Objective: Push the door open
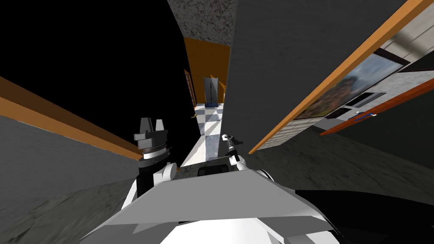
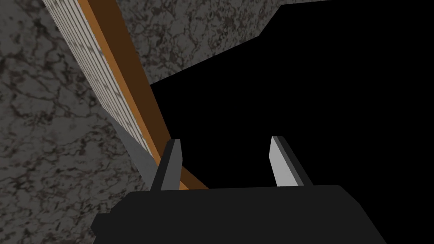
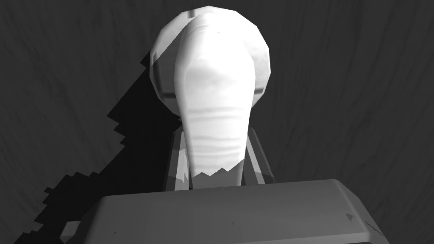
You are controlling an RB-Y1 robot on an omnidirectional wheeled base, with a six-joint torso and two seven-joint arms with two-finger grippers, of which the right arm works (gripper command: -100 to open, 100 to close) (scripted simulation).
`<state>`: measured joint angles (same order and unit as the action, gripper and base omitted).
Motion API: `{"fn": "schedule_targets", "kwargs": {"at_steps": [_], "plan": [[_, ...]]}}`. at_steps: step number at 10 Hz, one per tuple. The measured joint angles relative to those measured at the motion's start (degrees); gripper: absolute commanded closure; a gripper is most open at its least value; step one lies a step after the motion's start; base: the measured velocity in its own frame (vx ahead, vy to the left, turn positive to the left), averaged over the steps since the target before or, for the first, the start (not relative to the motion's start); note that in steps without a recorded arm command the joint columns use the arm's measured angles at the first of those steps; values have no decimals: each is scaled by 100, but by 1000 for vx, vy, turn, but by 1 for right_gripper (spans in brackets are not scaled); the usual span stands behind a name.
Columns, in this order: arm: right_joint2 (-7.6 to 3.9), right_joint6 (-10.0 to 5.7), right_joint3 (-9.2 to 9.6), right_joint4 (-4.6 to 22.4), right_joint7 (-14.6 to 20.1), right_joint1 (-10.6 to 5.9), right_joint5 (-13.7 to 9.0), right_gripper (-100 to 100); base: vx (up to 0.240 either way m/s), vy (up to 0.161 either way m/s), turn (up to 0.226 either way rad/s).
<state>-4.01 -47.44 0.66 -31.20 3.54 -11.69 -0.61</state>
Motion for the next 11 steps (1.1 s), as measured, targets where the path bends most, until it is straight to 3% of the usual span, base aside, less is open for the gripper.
{"fn": "schedule_targets", "kwargs": {"at_steps": [1,4,5,7,8,9,11], "plan": [[7,86,-19,-182,-32,89,-8,100,184,68,-41],[-13,25,-151,-52,-120,-8,-84,100,188,70,-69],[-5,-170,-240,312,-181,-187,-134,100,124,39,-15],[-27,-76,-268,111,-199,-117,-149,100,84,19,-37],[-11,118,-298,-257,-234,95,-162,100,151,41,-69],[-4,145,-343,-215,-278,77,-188,100,71,26,-11],[-30,48,-418,-61,-300,-6,-233,100,144,64,-97]]}}
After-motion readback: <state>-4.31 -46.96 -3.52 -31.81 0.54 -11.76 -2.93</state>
